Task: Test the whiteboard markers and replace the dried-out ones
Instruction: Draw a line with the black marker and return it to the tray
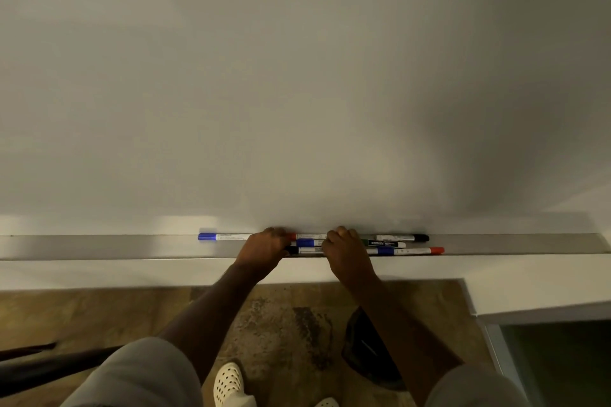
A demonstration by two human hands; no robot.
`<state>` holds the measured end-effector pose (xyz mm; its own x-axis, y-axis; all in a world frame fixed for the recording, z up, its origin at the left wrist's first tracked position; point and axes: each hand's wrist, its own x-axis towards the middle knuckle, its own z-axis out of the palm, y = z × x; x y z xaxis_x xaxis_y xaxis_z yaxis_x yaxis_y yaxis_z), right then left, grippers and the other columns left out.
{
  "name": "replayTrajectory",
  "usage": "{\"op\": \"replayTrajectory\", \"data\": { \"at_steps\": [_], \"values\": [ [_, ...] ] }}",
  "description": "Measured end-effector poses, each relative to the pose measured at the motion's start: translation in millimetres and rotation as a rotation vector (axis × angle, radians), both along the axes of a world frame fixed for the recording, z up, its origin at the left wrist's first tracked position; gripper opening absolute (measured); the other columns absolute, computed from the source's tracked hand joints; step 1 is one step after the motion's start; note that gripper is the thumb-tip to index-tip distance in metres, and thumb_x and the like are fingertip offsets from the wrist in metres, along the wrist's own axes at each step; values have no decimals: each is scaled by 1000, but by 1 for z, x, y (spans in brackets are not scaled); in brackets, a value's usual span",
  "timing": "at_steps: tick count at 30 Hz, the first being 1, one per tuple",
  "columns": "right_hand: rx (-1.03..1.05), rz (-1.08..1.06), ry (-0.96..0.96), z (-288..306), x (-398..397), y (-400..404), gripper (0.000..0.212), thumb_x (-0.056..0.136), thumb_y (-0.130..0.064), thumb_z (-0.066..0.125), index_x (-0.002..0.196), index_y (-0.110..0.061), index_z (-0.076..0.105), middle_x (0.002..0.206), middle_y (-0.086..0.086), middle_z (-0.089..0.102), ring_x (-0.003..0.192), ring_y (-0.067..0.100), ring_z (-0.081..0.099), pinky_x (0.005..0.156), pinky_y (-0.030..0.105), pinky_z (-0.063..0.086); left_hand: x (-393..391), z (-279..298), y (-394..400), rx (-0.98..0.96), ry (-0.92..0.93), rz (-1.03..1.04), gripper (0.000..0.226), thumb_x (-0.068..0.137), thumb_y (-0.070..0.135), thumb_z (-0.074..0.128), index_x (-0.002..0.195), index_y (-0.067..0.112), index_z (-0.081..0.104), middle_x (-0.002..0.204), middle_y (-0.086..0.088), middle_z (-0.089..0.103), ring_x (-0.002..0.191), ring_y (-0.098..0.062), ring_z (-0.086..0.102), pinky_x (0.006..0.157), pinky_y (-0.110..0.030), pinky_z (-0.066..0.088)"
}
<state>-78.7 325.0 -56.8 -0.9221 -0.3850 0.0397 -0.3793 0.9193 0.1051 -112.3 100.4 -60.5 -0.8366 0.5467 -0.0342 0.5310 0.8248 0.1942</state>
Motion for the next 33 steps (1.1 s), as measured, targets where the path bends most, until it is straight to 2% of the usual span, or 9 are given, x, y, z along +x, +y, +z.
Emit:
{"op": "replayTrajectory", "data": {
  "at_steps": [8, 15, 19, 21, 23, 27, 29, 31, 33],
  "values": [
    [-74, 27, 92, -2, 1, 2, 19, 74, -22, 85, 88, -14, 74, 88, 4, 70, 87, 24, 64, 77, 35, 53, -2, 3, 2, 19, -21, -8, 30, 97, 32, 54, 114, 15, 71, 116, -7, 67, 96, -24, 66, 75, -36, 57],
    [-187, 37, 101, 9, -3, -3, 17, 79, -28, 80, 90, -16, 75, 90, 2, 71, 88, 24, 64, 77, 36, 53, 0, 27, -8, 240, -98, 49, 27, 96, 32, 56, 119, 25, 71, 101, -2, 63, 88, -22, 63, 72, -31, 51],
    [-542, -64, -48, 40, 1, -4, 14, 91, -22, 64, 100, -16, 72, 95, 0, 71, 93, 21, 60, 80, 37, 50, 9, 44, -26, 416, -104, 73, 20, 97, 24, 59, 110, 22, 73, 100, 4, 64, 86, -15, 63, 72, -27, 50],
    [-706, -113, -120, 63, 8, -5, 18, 95, -21, 63, 109, -15, 73, 102, 1, 71, 97, 15, 60, 83, 33, 53, 18, 59, -34, 555, -104, 83, 18, 99, 23, 58, 110, 23, 73, 99, 9, 65, 86, -7, 62, 73, -23, 51],
    [-856, -132, -131, 94, 13, -10, 19, 94, -19, 66, 111, -14, 74, 101, 0, 72, 94, 11, 63, 80, 32, 57, 25, 83, -38, 707, -129, 106, 19, 100, 25, 58, 113, 23, 72, 100, 12, 68, 88, -5, 63, 74, -22, 54],
    [-1220, -180, -161, 178, 17, -31, 14, 88, -10, 73, 101, -14, 77, 87, -4, 75, 78, 15, 69, 67, 27, 58, 27, 158, -37, 1095, -217, 155, 18, 90, 24, 71, 107, 20, 74, 93, 8, 73, 79, -18, 72, 67, -33, 61],
    [-1376, -190, -106, 222, 17, -45, 10, 88, -6, 71, 95, -12, 76, 81, 4, 75, 69, 16, 67, 59, 29, 58, 23, 201, -39, 1216, -191, 132, 23, 82, 26, 76, 105, 23, 74, 94, 5, 75, 80, -17, 72, 70, -33, 61],
    [-1509, -213, -16, 263, 15, -59, 11, 90, -3, 68, 90, -11, 76, 75, 8, 75, 64, 18, 67, 55, 28, 57, 18, 244, -44, 1232, -102, 50, 30, 77, 28, 81, 106, 26, 72, 96, 10, 75, 87, -13, 72, 74, -26, 58],
    [-1619, -225, 65, 300, 14, -72, 10, 91, -3, 66, 90, -6, 75, 70, 11, 74, 61, 21, 67, 52, 28, 56, 14, 283, -51, 1219, -8, -56, 34, 75, 25, 84, 107, 20, 74, 99, 10, 75, 92, -14, 72, 75, -24, 58]
  ]
}}
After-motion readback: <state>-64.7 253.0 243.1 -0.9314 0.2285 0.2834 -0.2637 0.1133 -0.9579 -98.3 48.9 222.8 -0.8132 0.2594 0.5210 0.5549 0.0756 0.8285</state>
